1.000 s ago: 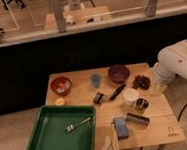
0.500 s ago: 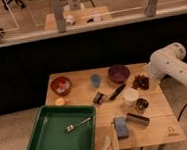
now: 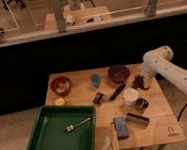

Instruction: Place grapes in tray

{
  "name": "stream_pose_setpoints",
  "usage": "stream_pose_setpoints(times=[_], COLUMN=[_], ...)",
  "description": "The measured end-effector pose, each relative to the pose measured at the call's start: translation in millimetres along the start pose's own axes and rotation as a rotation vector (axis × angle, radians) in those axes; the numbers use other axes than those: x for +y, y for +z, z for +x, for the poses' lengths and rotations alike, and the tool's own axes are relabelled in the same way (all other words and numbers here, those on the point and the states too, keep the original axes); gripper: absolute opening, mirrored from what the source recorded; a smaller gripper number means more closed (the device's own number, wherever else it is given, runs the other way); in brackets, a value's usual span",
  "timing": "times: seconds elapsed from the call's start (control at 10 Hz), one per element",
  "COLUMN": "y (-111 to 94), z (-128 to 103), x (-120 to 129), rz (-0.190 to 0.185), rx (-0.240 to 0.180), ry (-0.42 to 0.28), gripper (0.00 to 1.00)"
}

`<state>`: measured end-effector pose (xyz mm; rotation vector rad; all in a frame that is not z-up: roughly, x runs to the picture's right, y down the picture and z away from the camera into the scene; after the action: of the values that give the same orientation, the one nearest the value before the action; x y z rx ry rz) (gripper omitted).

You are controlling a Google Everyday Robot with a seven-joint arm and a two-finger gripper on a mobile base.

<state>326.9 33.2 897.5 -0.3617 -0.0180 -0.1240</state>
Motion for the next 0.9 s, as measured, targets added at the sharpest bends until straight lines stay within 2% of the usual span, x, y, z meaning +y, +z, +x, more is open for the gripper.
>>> stream_pose_setpoints(times=[0.2, 0.5, 0.9], y=[23, 39, 63], z=[10, 30, 32], x=[-3, 4, 21], rz=[-0.031, -0.078, -0.144], rx=[0.004, 0.013, 0.008], ry=[-0.003, 0.012, 0.007], gripper=[0.8, 0.8, 0.8])
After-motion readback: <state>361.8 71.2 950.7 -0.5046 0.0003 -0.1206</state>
